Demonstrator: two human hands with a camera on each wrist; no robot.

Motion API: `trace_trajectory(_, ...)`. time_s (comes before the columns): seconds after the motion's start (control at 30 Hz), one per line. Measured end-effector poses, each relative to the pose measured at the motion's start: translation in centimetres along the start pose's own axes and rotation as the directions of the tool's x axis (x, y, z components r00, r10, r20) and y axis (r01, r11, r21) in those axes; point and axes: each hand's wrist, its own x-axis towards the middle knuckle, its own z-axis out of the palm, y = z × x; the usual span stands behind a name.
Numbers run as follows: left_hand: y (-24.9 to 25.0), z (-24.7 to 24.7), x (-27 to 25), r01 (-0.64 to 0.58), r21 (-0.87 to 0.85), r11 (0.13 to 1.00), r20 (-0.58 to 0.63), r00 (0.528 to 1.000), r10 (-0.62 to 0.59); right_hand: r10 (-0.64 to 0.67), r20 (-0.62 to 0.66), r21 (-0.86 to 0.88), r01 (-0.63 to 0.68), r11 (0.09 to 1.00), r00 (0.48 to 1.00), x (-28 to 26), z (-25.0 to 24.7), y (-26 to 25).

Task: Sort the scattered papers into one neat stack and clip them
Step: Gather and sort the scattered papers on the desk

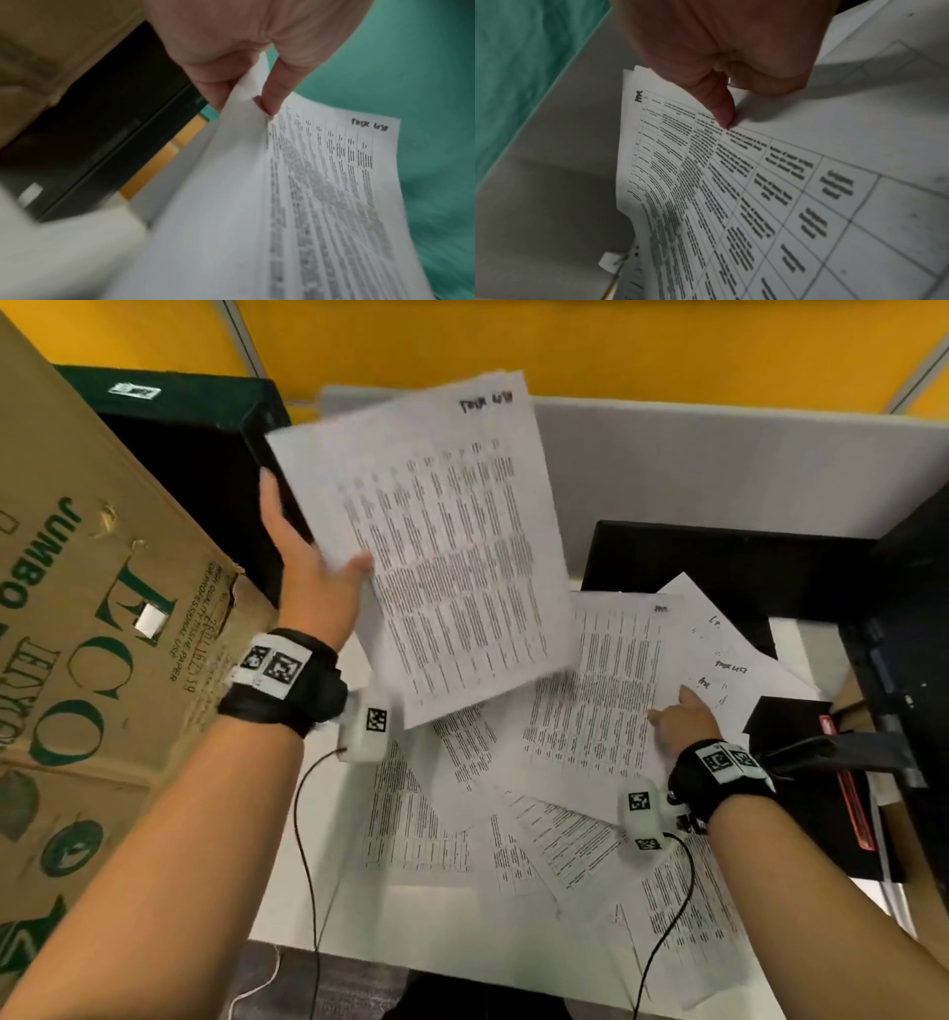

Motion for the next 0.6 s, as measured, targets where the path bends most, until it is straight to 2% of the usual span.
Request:
trace_trajectory(0.07, -2.3, 1.6, -0.8, 0.153, -0.063, 0.986, 0.086, 0.985, -0.147, -0.008, 0.037, 0.164, 0.002, 0.987, 0.999, -0.6, -0.2, -0.9)
trace_trajectory(0.13, -4.3, 3.7, -2.5, 0.262, 0.083, 0.962, 0.196, 0.942, -0.273, -0.002, 0.117, 0.352, -0.039, 0.935, 0.993, -1.1, 0.0, -1.6)
trace_trajectory(0.2, -6.3, 5.2, -3.9, 0.291, 0.262, 0.920, 0.254, 0.899, -0.357, -0.023, 0.175, 0.433, -0.056, 0.899, 0.984, -1.5, 0.5, -1.8)
trace_trajectory(0.37, -9.9, 6.6, -6.5, 0.485, 0.301, 0.821, 0.230, 0.798, -0.556, -0.065, 0.328, 0.399, -0.075, 0.914, 0.942, -2.3, 2.2, -1.4)
trace_trajectory(0.47, -10.7, 6.9, -7.3, 0.554, 0.275, 0.785, 0.212, 0.762, -0.612, -0.056, 0.332, 0.334, -0.062, 0.941, 0.942, -3.0, 3.2, -1.0)
trace_trajectory(0.6, -10.8, 7.6, -8.5, 0.649, 0.175, 0.740, 0.184, 0.717, -0.673, -0.029, 0.334, 0.401, -0.114, 0.909, 0.942, -4.0, 4.6, -1.0)
